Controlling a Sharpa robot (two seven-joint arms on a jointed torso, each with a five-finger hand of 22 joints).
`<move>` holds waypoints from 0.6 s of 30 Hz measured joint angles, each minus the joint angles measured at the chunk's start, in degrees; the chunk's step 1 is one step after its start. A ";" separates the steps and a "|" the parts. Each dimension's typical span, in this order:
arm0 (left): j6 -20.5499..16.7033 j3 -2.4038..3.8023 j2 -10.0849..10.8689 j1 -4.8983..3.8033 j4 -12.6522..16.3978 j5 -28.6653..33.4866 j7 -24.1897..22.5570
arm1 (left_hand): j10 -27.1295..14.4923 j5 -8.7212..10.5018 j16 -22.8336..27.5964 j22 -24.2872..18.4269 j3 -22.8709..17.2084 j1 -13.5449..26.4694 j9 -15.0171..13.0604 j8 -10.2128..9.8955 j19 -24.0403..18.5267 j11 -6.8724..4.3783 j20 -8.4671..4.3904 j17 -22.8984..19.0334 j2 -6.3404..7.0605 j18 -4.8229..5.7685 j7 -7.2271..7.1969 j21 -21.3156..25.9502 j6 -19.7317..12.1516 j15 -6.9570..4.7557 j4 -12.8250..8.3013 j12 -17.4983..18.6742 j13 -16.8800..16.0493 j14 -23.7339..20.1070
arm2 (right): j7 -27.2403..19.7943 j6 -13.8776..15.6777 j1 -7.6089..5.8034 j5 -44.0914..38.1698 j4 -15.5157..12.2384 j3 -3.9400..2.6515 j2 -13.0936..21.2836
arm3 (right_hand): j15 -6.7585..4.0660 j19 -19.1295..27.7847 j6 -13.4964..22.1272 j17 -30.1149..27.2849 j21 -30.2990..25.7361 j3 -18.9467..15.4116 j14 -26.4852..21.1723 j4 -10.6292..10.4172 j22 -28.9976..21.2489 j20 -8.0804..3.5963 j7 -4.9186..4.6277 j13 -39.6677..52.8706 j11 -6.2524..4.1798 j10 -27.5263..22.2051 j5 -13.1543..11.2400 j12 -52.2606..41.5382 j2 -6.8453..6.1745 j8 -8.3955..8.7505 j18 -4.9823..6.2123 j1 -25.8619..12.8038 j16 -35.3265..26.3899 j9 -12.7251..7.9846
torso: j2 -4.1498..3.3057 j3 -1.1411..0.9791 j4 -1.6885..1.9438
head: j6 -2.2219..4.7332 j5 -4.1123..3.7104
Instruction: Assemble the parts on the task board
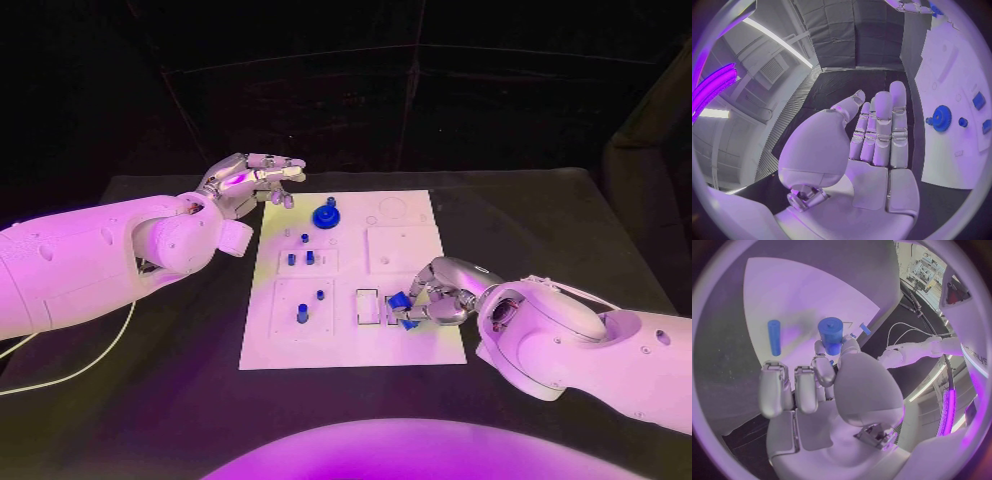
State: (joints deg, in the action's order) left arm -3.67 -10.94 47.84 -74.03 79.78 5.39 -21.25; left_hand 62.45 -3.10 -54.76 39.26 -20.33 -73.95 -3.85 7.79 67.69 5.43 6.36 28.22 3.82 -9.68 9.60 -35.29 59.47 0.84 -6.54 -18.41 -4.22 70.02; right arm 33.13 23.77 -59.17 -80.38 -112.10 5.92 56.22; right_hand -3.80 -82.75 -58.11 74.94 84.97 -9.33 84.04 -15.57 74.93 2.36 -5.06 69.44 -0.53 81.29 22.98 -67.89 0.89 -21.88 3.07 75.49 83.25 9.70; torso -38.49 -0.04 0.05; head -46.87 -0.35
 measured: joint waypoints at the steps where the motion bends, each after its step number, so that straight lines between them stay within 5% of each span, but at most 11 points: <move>1: 0.01 0.00 0.00 0.00 0.01 0.00 0.00 | 0.00 0.00 0.00 0.00 0.00 0.00 0.00 0.00 0.00 0.00 0.00 0.00 0.00 0.00 0.00 0.00 0.00 0.00 0.00 0.00 0.00 0.00 | -0.09 0.21 -0.01 0.31 0.09 -0.01 -0.38 | 0.00 0.00 0.00 0.00 0.00 0.00 0.00 0.00 0.00 0.00 0.00 -0.01 0.00 0.00 0.00 0.00 0.00 0.00 0.00 0.00 0.00 0.00 | 0.00 0.01 0.01 | 0.00 0.07; 18: 0.13 -0.02 0.03 0.00 0.41 0.00 0.05 | 0.00 0.00 0.00 -0.07 0.17 0.00 0.00 0.00 0.00 0.00 0.00 -0.06 0.00 0.00 0.00 0.23 0.00 0.00 -0.18 -0.22 0.06 0.00 | 0.45 1.41 -0.03 2.28 4.00 -0.05 -6.46 | -0.20 0.00 -0.36 -0.01 0.00 -1.29 -0.21 -0.99 -0.01 0.00 -0.18 0.16 -0.30 0.30 0.21 0.00 1.93 -0.35 0.01 -1.82 0.00 0.01 | -0.16 0.06 0.01 | 0.01 0.69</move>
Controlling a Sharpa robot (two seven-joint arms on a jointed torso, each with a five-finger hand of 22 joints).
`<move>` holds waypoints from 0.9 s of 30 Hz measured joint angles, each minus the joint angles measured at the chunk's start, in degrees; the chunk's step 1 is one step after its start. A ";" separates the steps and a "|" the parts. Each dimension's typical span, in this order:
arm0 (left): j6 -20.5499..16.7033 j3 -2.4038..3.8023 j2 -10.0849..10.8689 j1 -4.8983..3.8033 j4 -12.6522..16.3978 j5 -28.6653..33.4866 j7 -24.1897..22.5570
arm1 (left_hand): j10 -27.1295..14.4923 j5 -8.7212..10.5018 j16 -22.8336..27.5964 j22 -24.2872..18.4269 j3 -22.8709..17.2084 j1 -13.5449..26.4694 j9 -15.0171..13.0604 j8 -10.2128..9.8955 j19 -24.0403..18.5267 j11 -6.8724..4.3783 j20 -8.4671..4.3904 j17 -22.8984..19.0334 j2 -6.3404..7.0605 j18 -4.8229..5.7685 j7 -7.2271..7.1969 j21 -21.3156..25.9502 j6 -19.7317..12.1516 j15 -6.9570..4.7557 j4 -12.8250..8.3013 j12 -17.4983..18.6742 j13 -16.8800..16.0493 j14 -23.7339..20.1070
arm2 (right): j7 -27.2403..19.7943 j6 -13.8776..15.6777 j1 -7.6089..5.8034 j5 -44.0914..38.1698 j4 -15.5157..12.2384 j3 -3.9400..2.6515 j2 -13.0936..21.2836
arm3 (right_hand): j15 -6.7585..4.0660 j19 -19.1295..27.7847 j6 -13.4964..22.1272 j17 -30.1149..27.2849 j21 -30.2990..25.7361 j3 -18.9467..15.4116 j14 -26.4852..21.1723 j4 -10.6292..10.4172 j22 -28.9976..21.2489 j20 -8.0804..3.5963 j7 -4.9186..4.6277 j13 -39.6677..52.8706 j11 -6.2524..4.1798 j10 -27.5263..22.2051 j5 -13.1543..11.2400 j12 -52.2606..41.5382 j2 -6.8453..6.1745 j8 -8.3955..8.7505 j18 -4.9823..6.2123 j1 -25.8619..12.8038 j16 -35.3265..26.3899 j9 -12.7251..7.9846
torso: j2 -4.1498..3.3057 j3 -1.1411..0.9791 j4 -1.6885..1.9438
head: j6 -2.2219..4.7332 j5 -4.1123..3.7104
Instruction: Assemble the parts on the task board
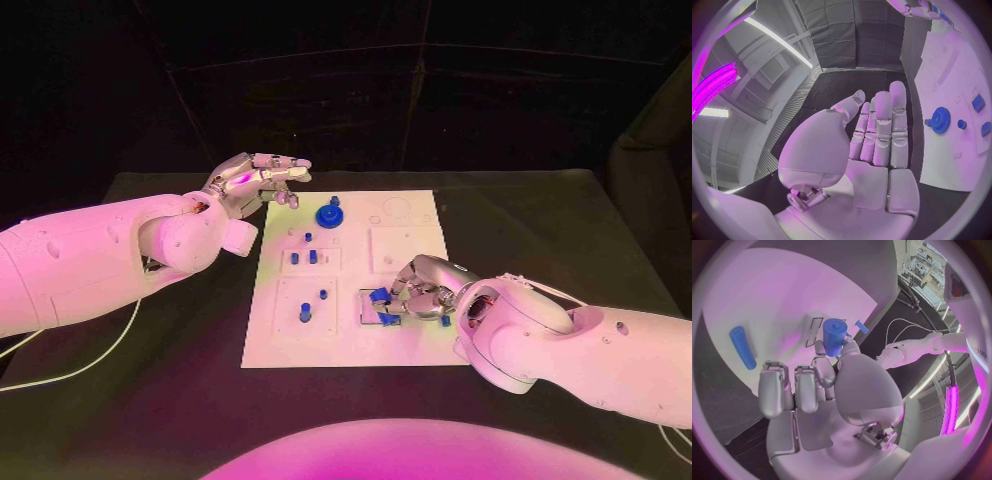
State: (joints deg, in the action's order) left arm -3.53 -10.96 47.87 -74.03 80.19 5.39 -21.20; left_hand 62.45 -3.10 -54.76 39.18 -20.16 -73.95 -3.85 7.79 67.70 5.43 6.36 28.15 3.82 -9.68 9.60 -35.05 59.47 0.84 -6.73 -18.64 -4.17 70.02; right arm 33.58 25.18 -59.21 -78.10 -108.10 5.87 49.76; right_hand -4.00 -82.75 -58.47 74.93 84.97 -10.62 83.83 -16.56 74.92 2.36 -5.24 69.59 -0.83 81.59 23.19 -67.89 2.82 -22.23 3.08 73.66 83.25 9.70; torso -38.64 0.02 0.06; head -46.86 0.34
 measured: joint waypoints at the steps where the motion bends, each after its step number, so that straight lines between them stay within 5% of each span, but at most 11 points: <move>1: 0.01 0.00 0.01 0.00 0.02 0.00 0.00 | 0.00 0.00 0.00 0.00 0.00 0.00 0.00 0.00 0.00 0.00 0.00 0.00 0.00 0.00 0.00 0.00 0.00 0.00 0.00 0.00 0.00 0.00 | 0.15 0.06 0.00 0.05 0.25 0.00 -0.39 | -0.02 0.00 0.00 0.00 0.00 0.00 0.02 0.00 0.00 0.00 0.01 0.04 0.00 0.00 0.00 0.00 0.00 0.00 0.00 -0.01 0.00 0.00 | 0.00 0.00 -0.02 | -0.01 0.04; 5: 0.03 0.00 0.02 -0.02 0.06 0.00 0.02 | 0.00 0.00 0.00 0.01 0.00 0.00 0.00 0.00 0.00 0.00 0.00 0.00 0.00 0.00 0.00 0.00 0.00 0.00 0.00 0.00 0.00 0.00 | 0.67 0.09 -0.04 0.10 1.07 -0.04 -1.48 | -0.23 0.00 -0.57 0.00 0.00 -0.68 0.23 0.01 0.00 0.00 0.18 0.13 -0.20 0.21 -0.17 0.30 -0.02 0.00 0.00 -0.98 0.00 2.23 | 0.00 -0.01 -0.12 | -0.10 0.18; 13: 0.10 0.00 -0.02 -0.03 0.11 0.00 0.05 | 0.00 0.00 0.00 0.01 -0.01 0.00 0.00 0.00 0.00 0.00 0.00 0.00 0.00 0.00 0.00 0.00 0.00 0.00 0.00 0.00 -0.01 0.00 | 1.94 -0.41 -0.04 -0.02 2.06 -0.04 -2.92 | -0.26 -0.20 -2.47 -0.01 0.00 -2.24 0.23 -0.02 0.00 -0.20 1.46 0.31 -0.52 0.53 -2.47 0.88 -0.09 -0.45 0.01 -2.96 0.00 3.23 | 0.03 -0.06 -0.13 | -0.28 0.25; 18: 0.14 0.00 -0.02 -0.03 0.14 0.00 0.07 | 0.00 0.00 0.00 0.01 -0.01 0.00 0.00 0.00 0.00 0.00 0.00 0.01 0.00 0.00 0.00 -0.01 0.00 0.00 0.00 0.00 -0.01 0.00 | 2.74 -0.58 -0.07 -0.52 2.59 -0.05 -3.47 | -0.26 -0.20 -2.52 -0.04 0.00 -4.57 0.23 0.25 0.00 -0.20 2.09 -0.55 -0.17 0.17 -10.55 2.45 -0.30 -0.37 0.00 -6.24 -0.40 3.69 | 0.06 -0.06 -0.16 | -0.25 0.34; 20: 0.15 0.00 -0.02 -0.03 0.16 0.00 0.08 | 0.00 0.00 0.00 0.01 -0.01 0.00 0.00 0.00 0.00 0.00 0.00 0.01 0.00 0.00 0.00 -0.01 0.00 0.00 0.00 0.00 -0.01 0.00 | 3.07 -0.60 -0.07 -0.89 2.71 -0.05 -3.57 | -0.25 0.15 -1.40 -1.17 -0.05 -5.77 0.22 0.07 -0.01 -0.53 1.65 -2.30 0.12 -0.78 -18.17 4.88 -2.30 0.09 0.00 -8.45 -1.33 3.69 | 0.06 -0.06 -0.16 | -0.25 0.35; 21: 0.16 0.00 -0.01 -0.03 0.17 0.00 0.09 | 0.00 0.00 0.00 0.02 -0.01 0.00 0.00 0.00 0.00 0.00 0.00 0.01 0.00 0.00 0.00 -0.01 0.00 0.00 0.00 0.00 -0.01 0.00 | 3.19 -0.61 -0.07 -1.05 2.75 -0.05 -3.59 | -0.25 0.24 -1.11 -1.75 -0.28 -5.84 0.22 -0.10 -0.01 -0.44 1.44 -3.22 0.22 -1.47 -19.28 6.13 -4.11 0.16 0.01 -9.73 -1.68 3.65 | 0.06 -0.06 -0.16 | -0.25 0.36; 22: 0.16 0.00 0.00 -0.03 0.18 0.00 0.09 | 0.00 0.00 0.00 0.01 -0.01 0.00 0.00 0.00 0.00 0.00 0.00 0.01 0.00 0.00 0.00 -0.01 0.00 0.00 0.00 0.00 -0.01 0.00 | 3.29 -0.61 -0.07 -1.22 2.80 -0.05 -3.61 | -0.25 0.49 -0.54 -2.40 -0.51 -3.67 0.22 -0.28 -0.01 -0.19 1.36 -4.54 0.46 -2.24 -19.97 8.02 -7.43 0.36 0.00 -11.92 -2.18 3.69 | 0.07 -0.06 -0.16 | -0.25 0.36; 23: 0.17 0.00 0.01 -0.03 0.18 0.00 0.10 | 0.00 0.00 0.00 0.02 -0.01 0.00 0.00 0.00 0.00 0.00 0.00 0.01 0.00 0.00 0.00 -0.01 0.00 0.00 0.00 0.00 -0.01 0.00 | 3.41 -0.61 -0.07 -1.44 2.82 -0.05 -3.63 | -0.25 0.66 -0.38 -2.73 -0.54 -2.31 0.22 -0.36 -0.01 -0.02 1.21 -5.30 0.52 -2.62 -20.19 9.12 -9.01 0.49 0.01 -12.97 -2.42 3.77 | 0.07 -0.06 -0.18 | -0.25 0.36; 27: 0.21 0.00 0.02 -0.04 0.18 0.00 0.14 | 0.00 0.00 0.00 0.02 -0.01 0.00 0.00 0.00 0.00 0.00 0.00 0.01 0.00 0.00 0.00 -0.01 0.00 0.00 0.00 0.00 -0.01 0.00 | 3.66 -0.58 -0.07 -2.11 2.81 -0.05 -3.63 | -0.24 0.65 -0.38 -3.37 -0.80 -1.10 0.22 -0.54 -0.01 -0.02 1.21 -6.54 0.51 -2.80 -20.19 10.87 -10.73 0.49 0.01 -14.32 -2.59 4.08 | 0.08 -0.05 -0.23 | -0.24 0.36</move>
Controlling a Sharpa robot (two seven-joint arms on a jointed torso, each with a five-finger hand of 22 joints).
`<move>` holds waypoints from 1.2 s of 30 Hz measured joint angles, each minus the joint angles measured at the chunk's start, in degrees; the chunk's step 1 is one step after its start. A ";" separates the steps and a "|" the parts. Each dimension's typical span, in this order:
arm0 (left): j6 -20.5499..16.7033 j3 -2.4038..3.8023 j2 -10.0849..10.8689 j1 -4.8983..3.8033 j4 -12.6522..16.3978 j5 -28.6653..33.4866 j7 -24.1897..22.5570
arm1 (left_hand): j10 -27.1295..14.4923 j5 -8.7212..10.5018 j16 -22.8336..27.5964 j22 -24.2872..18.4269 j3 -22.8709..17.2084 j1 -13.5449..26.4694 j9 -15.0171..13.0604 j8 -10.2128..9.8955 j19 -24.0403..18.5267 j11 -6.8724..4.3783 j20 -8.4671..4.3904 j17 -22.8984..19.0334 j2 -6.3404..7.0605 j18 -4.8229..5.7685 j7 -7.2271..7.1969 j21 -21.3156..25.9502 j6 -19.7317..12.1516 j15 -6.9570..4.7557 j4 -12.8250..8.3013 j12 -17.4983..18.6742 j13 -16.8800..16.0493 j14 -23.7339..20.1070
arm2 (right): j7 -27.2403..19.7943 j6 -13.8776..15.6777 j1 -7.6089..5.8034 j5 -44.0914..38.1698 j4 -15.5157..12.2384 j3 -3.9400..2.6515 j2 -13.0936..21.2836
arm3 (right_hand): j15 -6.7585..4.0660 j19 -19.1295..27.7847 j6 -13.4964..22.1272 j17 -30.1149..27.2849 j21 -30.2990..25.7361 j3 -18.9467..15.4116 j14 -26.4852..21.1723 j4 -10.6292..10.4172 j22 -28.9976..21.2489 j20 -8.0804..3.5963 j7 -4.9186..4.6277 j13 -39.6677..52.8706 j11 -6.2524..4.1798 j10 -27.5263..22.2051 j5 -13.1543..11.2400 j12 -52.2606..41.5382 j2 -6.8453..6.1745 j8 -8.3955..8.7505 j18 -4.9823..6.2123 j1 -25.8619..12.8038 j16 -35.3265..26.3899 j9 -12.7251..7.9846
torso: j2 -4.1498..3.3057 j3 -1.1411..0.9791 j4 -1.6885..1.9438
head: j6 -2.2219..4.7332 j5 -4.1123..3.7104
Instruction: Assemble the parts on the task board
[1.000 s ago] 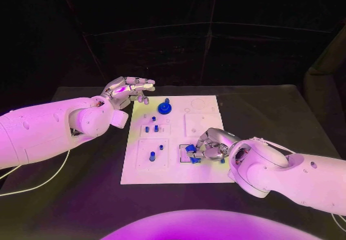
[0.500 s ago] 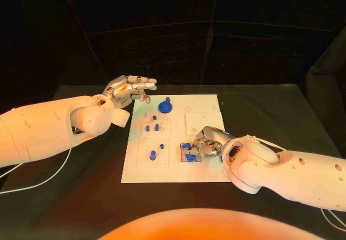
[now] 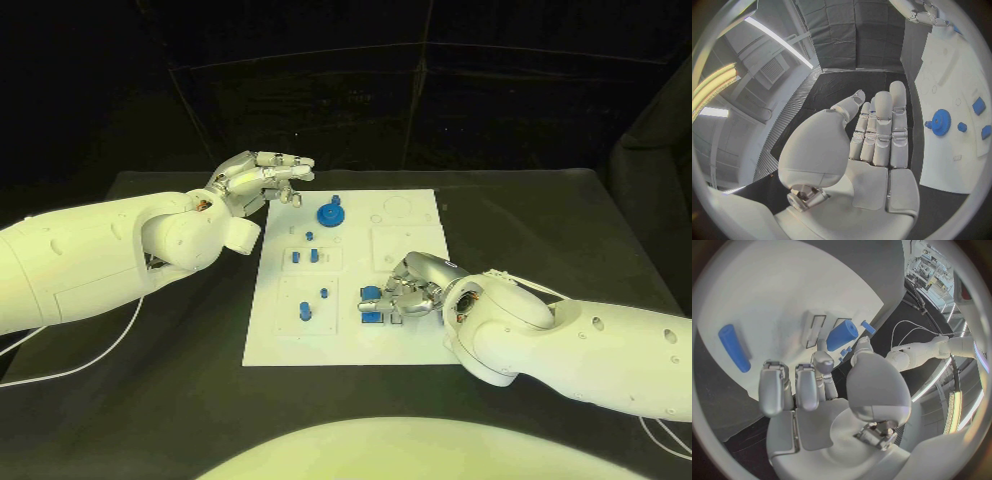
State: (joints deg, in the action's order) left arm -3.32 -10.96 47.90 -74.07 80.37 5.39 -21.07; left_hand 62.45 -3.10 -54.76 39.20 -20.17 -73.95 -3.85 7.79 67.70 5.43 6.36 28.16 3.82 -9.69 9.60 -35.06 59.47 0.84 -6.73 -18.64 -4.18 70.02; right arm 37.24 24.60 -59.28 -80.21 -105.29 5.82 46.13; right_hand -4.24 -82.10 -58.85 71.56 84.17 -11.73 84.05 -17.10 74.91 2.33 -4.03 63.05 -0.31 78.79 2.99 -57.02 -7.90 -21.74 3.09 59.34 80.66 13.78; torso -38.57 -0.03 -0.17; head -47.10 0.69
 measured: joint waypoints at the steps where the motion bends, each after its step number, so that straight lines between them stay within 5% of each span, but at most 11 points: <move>1: 0.01 0.00 0.00 0.00 0.00 0.00 0.01 | 0.00 0.00 0.00 0.00 0.00 0.00 0.00 0.00 0.00 0.00 0.00 0.00 0.00 0.01 0.00 0.00 0.00 0.00 0.00 0.00 0.00 0.00 | 0.03 0.02 0.00 -0.14 -0.04 0.00 0.05 | 0.00 0.00 0.00 -0.10 -0.04 0.07 0.00 -0.07 0.00 0.00 0.00 -0.17 0.00 0.00 0.00 0.24 -0.23 0.00 0.00 -0.23 -0.24 0.03 | 0.00 -0.01 0.00 | 0.02 0.00; 4: 0.05 0.00 -0.01 0.00 0.00 0.00 0.04 | 0.00 0.00 0.00 0.00 0.00 0.00 0.00 0.00 0.00 0.00 0.00 0.00 0.00 0.00 0.00 0.00 0.00 0.00 0.00 0.00 0.00 0.00 | 0.04 0.11 0.00 -0.54 -0.33 0.00 0.29 | 0.00 0.00 0.12 -0.11 -0.04 1.30 0.00 0.18 0.00 0.00 -0.12 -0.26 0.00 0.00 0.00 0.29 0.13 0.00 0.00 0.15 -0.25 0.23 | 0.01 -0.01 -0.01 | 0.04 -0.02; 8: 0.09 0.00 -0.02 0.00 -0.03 0.00 0.07 | 0.00 0.00 0.00 0.00 0.00 0.00 0.00 0.00 0.00 0.00 0.00 0.00 0.00 0.01 0.00 0.00 0.00 0.00 0.00 0.00 0.00 0.00 | -0.38 0.23 0.00 -0.90 -1.00 0.00 0.85 | 0.01 0.00 0.20 0.21 -0.04 3.48 0.00 1.63 0.00 0.00 -0.20 -0.10 0.00 0.00 0.91 0.29 2.33 0.00 0.00 6.52 -0.25 0.69 | 0.01 -0.04 -0.01 | 0.02 -0.11; 12: 0.13 0.00 -0.02 0.00 -0.06 0.00 0.10 | 0.00 0.00 0.00 0.01 0.00 0.00 0.00 0.00 0.00 0.00 0.00 0.01 0.00 0.00 0.00 0.00 0.00 0.00 0.00 0.00 -0.01 0.00 | -1.11 0.21 0.00 -1.15 -1.55 0.00 1.32 | 0.01 0.00 0.20 0.67 -0.04 4.93 0.00 5.56 0.00 0.00 -0.20 0.32 0.00 0.00 2.88 0.29 4.00 -0.56 0.00 14.11 -0.25 1.30 | 0.01 -0.07 -0.01 | -0.02 -0.12; 17: 0.17 0.00 -0.02 0.00 -0.08 0.00 0.12 | 0.00 0.00 0.00 0.01 0.00 0.00 0.00 0.00 0.00 0.00 0.00 0.01 0.00 0.00 0.00 0.00 0.00 0.00 0.00 0.00 -0.01 0.00 | -1.79 0.05 0.00 -1.55 -1.58 0.00 1.43 | 0.01 0.00 0.20 0.85 -0.04 5.63 0.00 7.99 0.00 0.00 -0.21 0.33 -0.02 0.03 1.62 0.29 5.12 -0.86 0.00 17.43 -0.25 1.70 | 0.02 -0.05 -0.01 | -0.04 -0.12; 27: 0.22 0.00 -0.06 0.00 -0.13 0.00 0.16 | 0.00 0.00 0.00 0.01 0.00 0.00 0.00 0.00 0.00 0.00 0.00 0.01 0.00 0.00 0.00 0.00 0.00 0.00 0.00 0.00 -0.01 0.00 | -2.16 -0.26 -0.02 -2.85 -1.13 -0.04 1.08 | 0.02 0.00 -0.01 0.98 -0.04 5.66 0.00 9.20 0.00 0.00 0.01 0.41 -0.22 0.23 1.36 0.58 5.80 -1.04 0.00 18.61 -0.25 2.07 | 0.02 -0.03 0.03 | -0.08 -0.30; 32: 0.24 0.00 -0.04 0.00 -0.13 0.00 0.17 | 0.00 0.00 0.00 0.01 0.00 0.00 0.00 0.00 0.00 0.00 0.00 0.01 0.00 0.00 0.00 0.00 0.00 0.00 0.00 0.00 -0.01 0.00 | -3.39 0.67 -0.01 -2.55 -1.99 0.00 2.83 | 0.02 0.00 0.81 0.91 -0.04 4.27 0.00 8.33 0.00 0.00 -0.27 0.45 -0.19 0.25 4.21 0.67 5.88 -0.86 0.01 16.71 -0.25 2.06 | 0.02 -0.02 0.02 | -0.02 -0.30; 36: 0.26 0.00 0.01 0.00 -0.11 0.00 0.18 | 0.00 0.00 0.00 0.00 0.10 0.00 0.00 0.00 0.00 0.00 0.00 0.00 0.00 0.00 0.00 0.00 0.00 0.00 0.10 0.00 -0.02 0.00 | -5.97 1.78 -0.17 -0.67 -3.48 0.01 6.25 | 0.02 0.00 3.17 1.34 -0.04 3.90 0.00 8.57 0.00 0.00 -1.01 1.08 0.34 0.78 6.22 0.44 5.84 0.98 0.00 16.67 -0.25 1.48 | 0.02 -0.01 -0.04 | 0.10 -0.51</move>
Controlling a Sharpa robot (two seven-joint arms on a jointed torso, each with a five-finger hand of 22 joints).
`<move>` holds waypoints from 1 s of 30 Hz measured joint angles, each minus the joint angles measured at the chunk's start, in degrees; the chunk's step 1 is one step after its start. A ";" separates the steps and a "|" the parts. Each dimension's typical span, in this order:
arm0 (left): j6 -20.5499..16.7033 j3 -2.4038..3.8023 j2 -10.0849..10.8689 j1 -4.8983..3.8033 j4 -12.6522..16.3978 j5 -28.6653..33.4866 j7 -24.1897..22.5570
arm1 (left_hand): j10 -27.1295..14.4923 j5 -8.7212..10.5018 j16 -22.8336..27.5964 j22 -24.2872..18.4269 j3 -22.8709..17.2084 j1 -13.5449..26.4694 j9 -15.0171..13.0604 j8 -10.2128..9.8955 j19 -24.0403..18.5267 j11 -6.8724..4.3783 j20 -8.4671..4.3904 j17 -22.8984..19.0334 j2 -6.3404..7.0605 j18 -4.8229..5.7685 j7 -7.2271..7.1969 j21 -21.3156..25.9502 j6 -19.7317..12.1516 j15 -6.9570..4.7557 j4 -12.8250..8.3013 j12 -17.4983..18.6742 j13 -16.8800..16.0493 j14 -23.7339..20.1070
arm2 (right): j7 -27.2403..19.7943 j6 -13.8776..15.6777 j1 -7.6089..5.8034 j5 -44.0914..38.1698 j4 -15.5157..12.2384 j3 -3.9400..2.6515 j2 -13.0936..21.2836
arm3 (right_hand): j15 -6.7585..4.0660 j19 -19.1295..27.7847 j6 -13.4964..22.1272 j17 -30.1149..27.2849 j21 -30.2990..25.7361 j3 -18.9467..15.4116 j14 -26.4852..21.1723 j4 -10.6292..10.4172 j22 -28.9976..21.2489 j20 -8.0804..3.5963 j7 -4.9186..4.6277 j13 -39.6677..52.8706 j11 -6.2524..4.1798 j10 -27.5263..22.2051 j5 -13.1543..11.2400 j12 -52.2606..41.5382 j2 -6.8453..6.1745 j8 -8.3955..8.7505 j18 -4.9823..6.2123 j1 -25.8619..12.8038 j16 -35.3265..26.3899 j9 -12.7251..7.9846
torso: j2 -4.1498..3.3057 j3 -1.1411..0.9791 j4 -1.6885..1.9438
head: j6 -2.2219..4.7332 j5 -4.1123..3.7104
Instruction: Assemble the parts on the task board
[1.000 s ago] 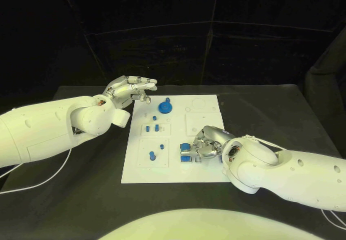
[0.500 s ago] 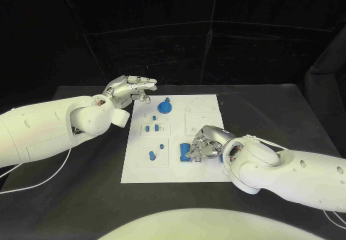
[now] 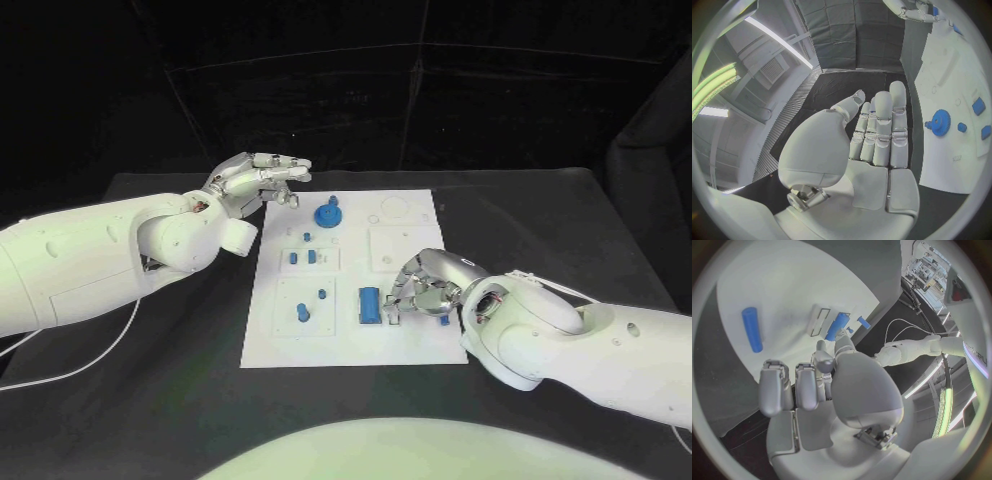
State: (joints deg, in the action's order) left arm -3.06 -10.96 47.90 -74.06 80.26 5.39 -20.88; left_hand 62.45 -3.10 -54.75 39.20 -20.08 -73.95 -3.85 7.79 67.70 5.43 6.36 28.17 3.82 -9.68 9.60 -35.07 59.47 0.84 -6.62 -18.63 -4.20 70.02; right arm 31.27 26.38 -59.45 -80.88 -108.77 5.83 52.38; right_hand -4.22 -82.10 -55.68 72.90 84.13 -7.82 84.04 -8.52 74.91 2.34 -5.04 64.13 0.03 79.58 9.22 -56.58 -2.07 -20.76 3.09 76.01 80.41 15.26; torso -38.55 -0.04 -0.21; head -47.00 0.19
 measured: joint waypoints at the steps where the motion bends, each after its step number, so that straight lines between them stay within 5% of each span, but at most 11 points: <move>1: 0.01 0.00 0.01 0.00 0.00 0.00 0.00 | -0.12 0.00 0.00 -0.03 0.11 0.00 0.00 0.00 0.00 -0.11 0.00 -0.03 0.00 0.00 0.00 0.00 0.00 0.00 0.11 0.00 0.00 0.00 | -0.69 0.15 -0.21 0.60 -0.38 0.01 1.03 | 0.17 -0.13 0.38 0.08 0.00 -0.11 -0.11 0.21 0.00 0.13 -0.18 0.13 0.07 0.07 0.61 -0.13 0.17 0.38 0.00 0.17 0.00 -0.15 | 0.00 0.01 -0.04 | 0.03 -0.12; 9: 0.06 -0.02 0.17 0.01 0.17 0.00 -0.07 | -0.21 0.00 0.00 -0.10 0.15 0.00 0.00 0.00 0.00 -0.21 0.00 -0.10 0.00 0.00 0.00 0.00 0.00 0.00 0.15 0.00 0.00 0.00 | -4.45 -0.11 -1.23 4.41 -1.63 -0.03 9.75 | 0.75 -0.34 1.06 0.20 0.00 -0.44 -0.11 0.66 0.00 0.41 -0.51 1.67 0.83 0.40 1.92 -1.94 0.75 2.20 0.00 0.75 0.00 -0.78 | 0.10 0.05 -0.41 | 0.41 -1.09; 13: 0.07 -0.02 0.20 0.01 0.24 0.00 -0.11 | -0.21 0.00 0.00 -0.10 0.15 0.00 0.00 0.00 0.00 -0.21 0.00 -0.10 0.00 0.00 0.00 0.00 0.00 0.00 0.15 0.00 0.00 0.00 | -4.74 -0.63 -1.29 4.54 -1.78 0.01 11.42 | 0.85 -0.22 1.06 0.38 0.00 -1.45 0.00 0.26 0.00 0.65 -0.51 3.85 0.83 1.28 3.41 -4.65 0.90 2.42 0.00 0.03 0.00 -0.82 | 0.14 0.07 -0.60 | 0.64 -1.45; 22: 0.14 -0.05 0.19 0.02 0.24 -0.01 -0.14 | -0.21 0.00 0.00 -0.09 0.31 0.00 0.00 0.00 0.00 -0.21 0.00 -0.09 0.00 0.00 0.00 0.00 0.00 0.00 -0.01 0.00 0.00 0.00 | -3.11 -2.22 -1.30 1.77 -0.91 0.05 12.20 | 0.85 -0.33 -1.73 2.06 0.18 -3.38 0.00 -1.19 0.00 0.76 0.22 9.53 0.68 3.56 8.04 -12.21 1.80 2.42 0.00 -1.68 2.46 -0.18 | 0.14 -0.04 -0.95 | 0.67 -2.00; 30: 0.24 -0.12 0.22 0.03 0.21 -0.02 -0.14 | -0.21 0.00 0.00 -0.09 0.30 0.00 0.00 0.00 0.00 -0.21 0.00 -0.09 0.00 0.00 0.00 0.00 0.00 -0.02 -0.01 0.00 0.00 -0.02 | -0.92 -4.97 -0.96 -0.16 0.23 0.07 10.28 | 0.85 -0.56 -1.73 2.05 0.41 -4.18 0.00 -1.51 0.00 0.53 0.22 9.56 0.68 3.56 8.31 -12.53 1.80 2.41 0.00 -1.68 3.12 0.14 | 0.15 0.03 -0.74 | 0.55 -2.24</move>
State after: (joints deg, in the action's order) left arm -2.82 -11.08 48.12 -74.03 80.47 5.37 -21.03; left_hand 62.23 -3.10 -54.76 39.11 -19.77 -73.95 -3.85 7.79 67.69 5.22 6.36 28.08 3.82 -9.68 9.60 -35.07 59.47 0.81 -6.64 -18.63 -4.20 70.00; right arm 30.35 21.41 -60.40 -81.04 -108.53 5.90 62.65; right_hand -3.37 -82.66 -57.41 74.95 84.54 -12.00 84.04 -10.04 74.91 2.87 -4.82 73.69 0.71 83.14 17.53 -69.11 -0.27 -18.35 3.09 74.33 83.52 15.41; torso -38.39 -0.02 -0.95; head -46.45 -2.05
